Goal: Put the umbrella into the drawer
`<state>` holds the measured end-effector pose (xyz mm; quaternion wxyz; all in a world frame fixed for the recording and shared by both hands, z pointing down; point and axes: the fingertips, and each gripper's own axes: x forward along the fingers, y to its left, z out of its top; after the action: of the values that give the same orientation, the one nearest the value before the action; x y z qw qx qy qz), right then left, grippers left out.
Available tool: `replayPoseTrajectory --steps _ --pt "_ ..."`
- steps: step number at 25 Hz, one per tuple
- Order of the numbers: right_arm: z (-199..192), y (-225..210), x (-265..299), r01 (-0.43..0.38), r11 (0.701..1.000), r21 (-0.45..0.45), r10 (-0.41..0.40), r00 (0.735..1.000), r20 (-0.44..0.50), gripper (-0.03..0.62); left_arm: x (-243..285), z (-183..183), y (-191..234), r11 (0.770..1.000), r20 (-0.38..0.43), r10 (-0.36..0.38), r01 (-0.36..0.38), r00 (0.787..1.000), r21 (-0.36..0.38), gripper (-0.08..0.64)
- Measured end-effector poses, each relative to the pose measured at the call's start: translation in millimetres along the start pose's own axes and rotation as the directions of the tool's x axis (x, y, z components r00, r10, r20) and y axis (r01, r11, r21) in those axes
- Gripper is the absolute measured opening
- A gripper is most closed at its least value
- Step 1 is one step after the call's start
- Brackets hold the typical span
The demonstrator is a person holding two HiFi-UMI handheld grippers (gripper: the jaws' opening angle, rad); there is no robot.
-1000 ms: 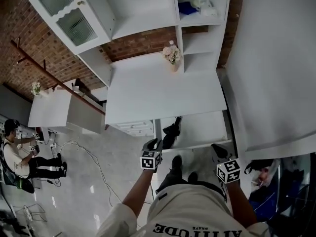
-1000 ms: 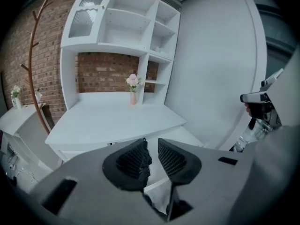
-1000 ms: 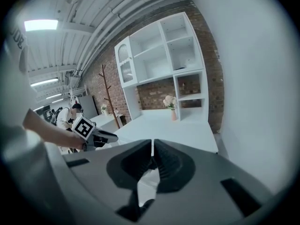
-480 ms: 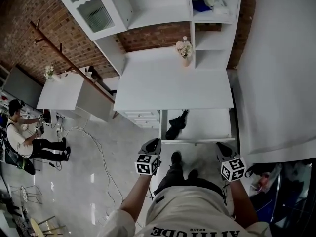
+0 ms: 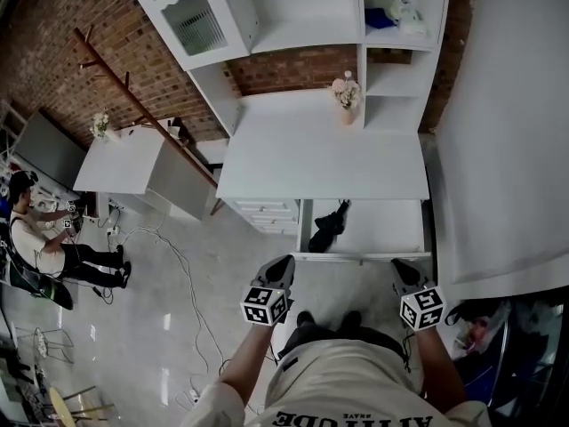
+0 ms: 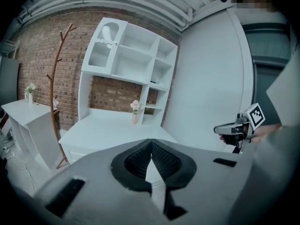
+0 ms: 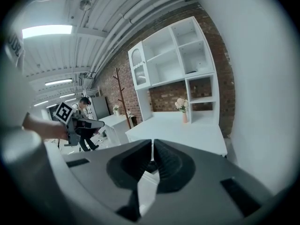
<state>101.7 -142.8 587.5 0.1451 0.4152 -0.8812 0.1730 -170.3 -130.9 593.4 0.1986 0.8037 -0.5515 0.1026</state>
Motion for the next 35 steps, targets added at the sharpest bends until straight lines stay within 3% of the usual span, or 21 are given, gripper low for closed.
replayPoseTrajectory --steps 18,28,35 --pt "32 47 12 0.095 0.995 -0.042 -0.093 0.995 0.035 0.034 -41 25 39 0.997 0.085 -0.075 0.071 0.994 0.042 0.025" --pt "52 63 18 0.127 0.991 -0.038 -0.123 0.988 0.088 0.034 -66 36 81 1.000 0.128 -0.004 0.006 0.992 -0.014 0.025" --pt "53 61 21 0.131 0.990 -0.053 -0.125 0.987 0.099 0.034 -66 46 89 1.000 0.140 0.007 -0.011 0.990 0.023 0.025"
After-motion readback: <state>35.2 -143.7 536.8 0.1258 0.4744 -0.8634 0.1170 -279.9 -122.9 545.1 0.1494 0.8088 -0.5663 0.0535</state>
